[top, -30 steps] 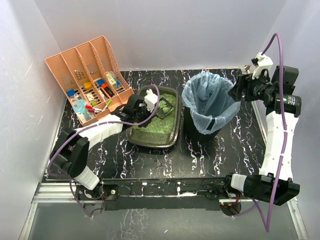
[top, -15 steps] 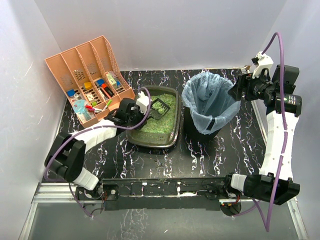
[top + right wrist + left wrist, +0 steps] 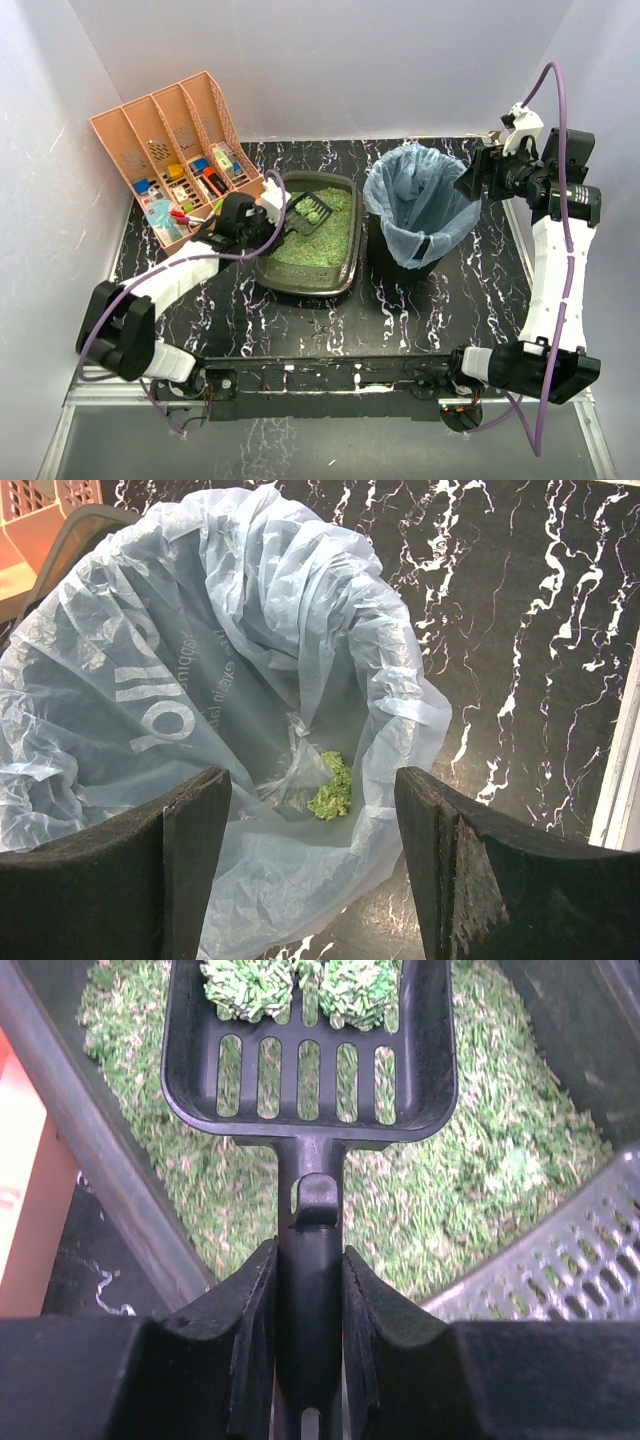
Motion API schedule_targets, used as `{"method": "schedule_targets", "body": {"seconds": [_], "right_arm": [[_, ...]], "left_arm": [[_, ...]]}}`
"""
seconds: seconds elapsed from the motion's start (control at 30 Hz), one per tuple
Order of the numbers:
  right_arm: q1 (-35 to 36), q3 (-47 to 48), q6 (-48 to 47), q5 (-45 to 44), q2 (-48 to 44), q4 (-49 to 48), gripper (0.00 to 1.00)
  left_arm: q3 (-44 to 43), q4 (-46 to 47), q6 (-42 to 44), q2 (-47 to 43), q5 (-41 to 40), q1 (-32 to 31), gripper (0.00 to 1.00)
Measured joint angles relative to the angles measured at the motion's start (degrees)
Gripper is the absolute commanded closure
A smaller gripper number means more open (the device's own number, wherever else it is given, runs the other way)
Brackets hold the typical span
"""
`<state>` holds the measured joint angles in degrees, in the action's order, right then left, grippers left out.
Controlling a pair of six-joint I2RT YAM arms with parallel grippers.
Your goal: Clean the litter box
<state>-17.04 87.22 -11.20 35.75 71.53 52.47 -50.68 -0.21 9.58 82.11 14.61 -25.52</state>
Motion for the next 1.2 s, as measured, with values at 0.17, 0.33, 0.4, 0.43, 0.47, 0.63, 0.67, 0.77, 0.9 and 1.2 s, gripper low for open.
{"method": "schedule_targets", "body": {"seconds": [0.17,0.33,0.4,0.43,0.47,0.63,0.67,0.77,0.9,1.2], "right_arm": [[0.0,0.0,0.0,0.3,0.1,0.0,0.27],[0.0,0.0,0.0,0.9,0.0,0.0,0.27],[0.0,0.0,0.0,0.9,0.0,0.0,0.27],[0.0,0.0,0.0,0.9,0.0,0.0,0.27],[0.0,0.0,0.0,1.0,-0.1,0.0,0.27],[0.0,0.0,-0.4,1.6,-0.3,0.0,0.27],[0.0,0.0,-0.5,1.7,-0.3,0.0,0.27],[0.0,0.0,-0.8,1.8,-0.3,0.0,0.27],[0.0,0.0,-1.2,2.1,-0.3,0.1,0.27],[0.0,0.0,-2.3,2.4,-0.3,0.2,0.27]], "left_arm": [[2.2,-2.0,0.4,-4.0,0.8,0.6,1.00],[0.7,-2.9,1.1,-4.8,0.8,0.7,1.00],[0.9,-3.7,1.5,-6.4,0.8,0.8,1.00],[0.8,-3.8,1.7,-6.9,0.8,0.8,1.00],[0.6,-4.2,1.8,-7.1,0.8,0.8,1.00],[0.1,-7.7,2.4,-7.2,0.8,0.8,1.00],[-0.3,-8.8,2.5,-7.2,0.7,0.9,1.00],[-2.4,-12.0,3.1,-7.2,0.4,0.9,1.00],[-5.9,-15.7,3.7,-7.8,-0.1,0.9,1.00],[-14.4,-23.5,3.7,-9.7,-0.4,0.9,1.00]]}}
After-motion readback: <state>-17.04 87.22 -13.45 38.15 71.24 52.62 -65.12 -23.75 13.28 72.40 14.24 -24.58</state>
